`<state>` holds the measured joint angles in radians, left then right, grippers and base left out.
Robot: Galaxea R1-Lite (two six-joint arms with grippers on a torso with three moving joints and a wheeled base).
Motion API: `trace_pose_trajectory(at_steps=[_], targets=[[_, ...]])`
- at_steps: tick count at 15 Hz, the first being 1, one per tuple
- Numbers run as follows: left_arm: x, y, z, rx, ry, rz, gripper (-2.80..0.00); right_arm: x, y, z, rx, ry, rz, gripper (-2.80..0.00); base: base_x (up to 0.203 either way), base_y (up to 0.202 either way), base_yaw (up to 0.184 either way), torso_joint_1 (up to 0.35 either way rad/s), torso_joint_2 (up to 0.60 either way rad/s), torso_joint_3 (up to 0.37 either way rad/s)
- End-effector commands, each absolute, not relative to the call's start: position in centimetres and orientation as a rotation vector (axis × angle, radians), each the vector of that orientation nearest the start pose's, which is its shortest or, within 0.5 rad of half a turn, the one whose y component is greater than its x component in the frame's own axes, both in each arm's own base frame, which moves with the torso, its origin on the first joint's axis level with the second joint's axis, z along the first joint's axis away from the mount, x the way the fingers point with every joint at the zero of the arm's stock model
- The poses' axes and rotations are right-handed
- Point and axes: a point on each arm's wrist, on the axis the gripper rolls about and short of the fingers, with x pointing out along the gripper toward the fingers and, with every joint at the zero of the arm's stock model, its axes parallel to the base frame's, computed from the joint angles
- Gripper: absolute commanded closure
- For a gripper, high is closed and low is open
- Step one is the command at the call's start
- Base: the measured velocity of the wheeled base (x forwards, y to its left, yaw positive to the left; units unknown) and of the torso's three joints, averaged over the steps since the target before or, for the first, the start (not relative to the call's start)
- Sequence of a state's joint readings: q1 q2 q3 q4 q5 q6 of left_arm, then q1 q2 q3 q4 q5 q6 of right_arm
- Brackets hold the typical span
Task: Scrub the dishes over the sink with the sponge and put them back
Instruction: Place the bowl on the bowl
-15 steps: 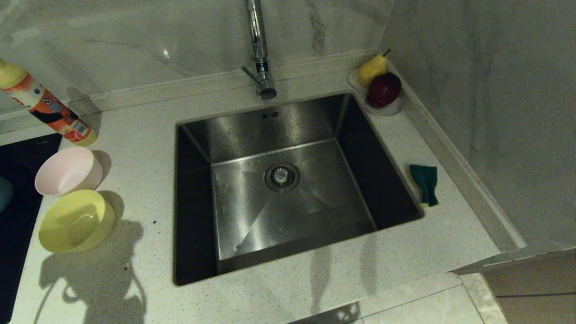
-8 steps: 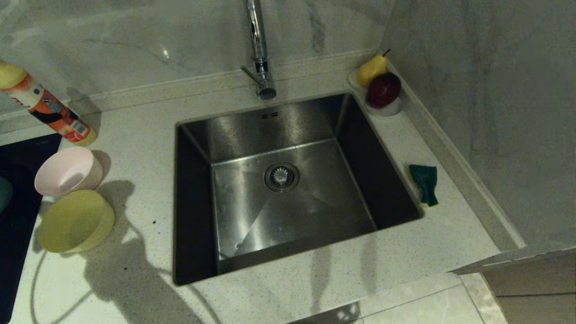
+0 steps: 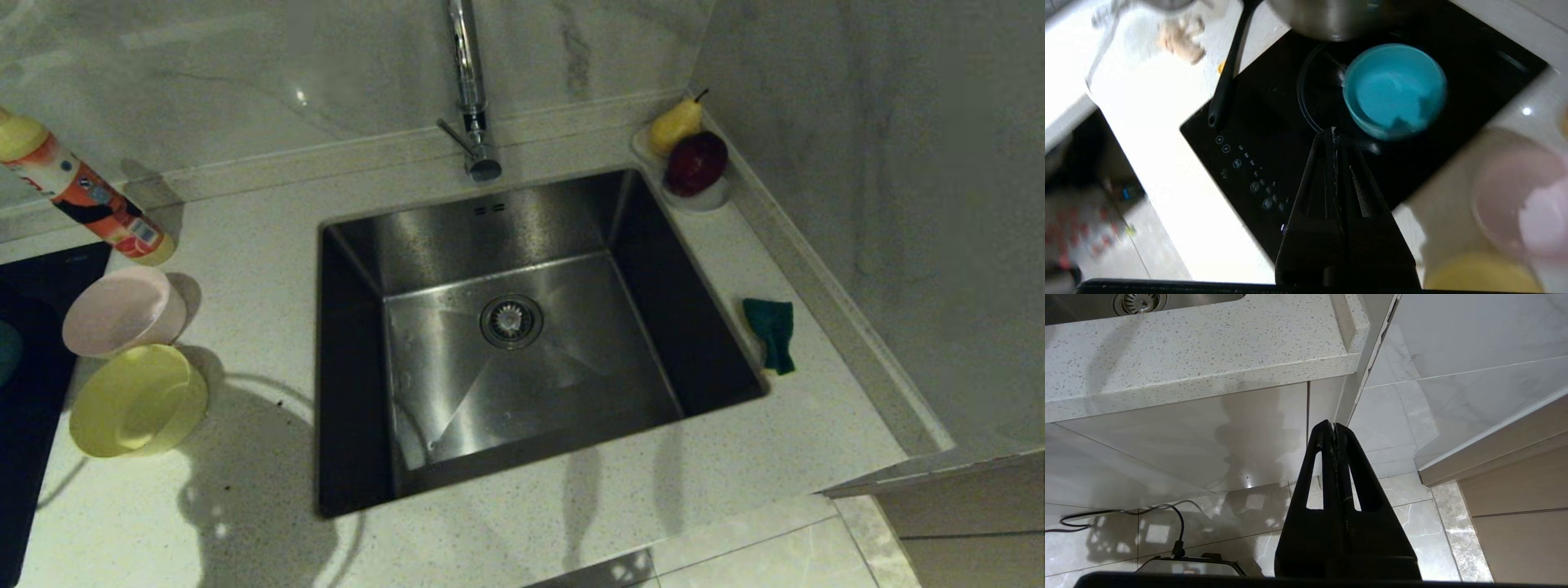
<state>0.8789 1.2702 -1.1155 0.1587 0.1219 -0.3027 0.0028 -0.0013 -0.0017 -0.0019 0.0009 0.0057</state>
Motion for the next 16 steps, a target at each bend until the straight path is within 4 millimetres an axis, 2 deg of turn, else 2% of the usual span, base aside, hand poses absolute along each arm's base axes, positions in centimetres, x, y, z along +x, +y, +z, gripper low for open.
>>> trace_pose_trajectory(at_steps=[1, 3, 5, 6, 10, 16], targets=[[14.6, 19.7, 28.1, -0.49, 0.234, 1.089, 0.0, -2.3, 0.0, 7.6, 0.006, -0.007, 0.005, 0.0, 0.0, 0.0, 0.0, 0.0, 0.0, 0.0], [15.3, 21.6, 26.9, -0.552, 0.258, 1.113, 0.0, -2.3, 0.0, 7.6, 0.006, -0.006, 0.005, 0.0, 0.0, 0.0, 0.0, 0.0, 0.0, 0.0], [15.7, 22.2, 25.5, -0.618, 0.329, 1.127, 0.0, -2.3, 0.0, 7.6, 0.006, -0.006, 0.005, 0.0, 0.0, 0.0, 0.0, 0.0, 0.0, 0.0], [15.7, 22.2, 24.8, -0.66, 0.373, 1.107, -2.8, -2.3, 0.0, 7.6, 0.006, -0.007, 0.005, 0.0, 0.0, 0.0, 0.0, 0.0, 0.0, 0.0], [16.0, 22.2, 23.5, -0.799, 0.446, 1.059, -2.8, -2.3, 0.0, 7.6, 0.006, -0.006, 0.005, 0.0, 0.0, 0.0, 0.0, 0.0, 0.0, 0.0], [16.0, 23.7, 23.2, -0.92, 0.415, 1.112, -2.8, -2.3, 0.0, 7.6, 0.006, -0.006, 0.004, 0.0, 0.0, 0.0, 0.0, 0.0, 0.0, 0.0]])
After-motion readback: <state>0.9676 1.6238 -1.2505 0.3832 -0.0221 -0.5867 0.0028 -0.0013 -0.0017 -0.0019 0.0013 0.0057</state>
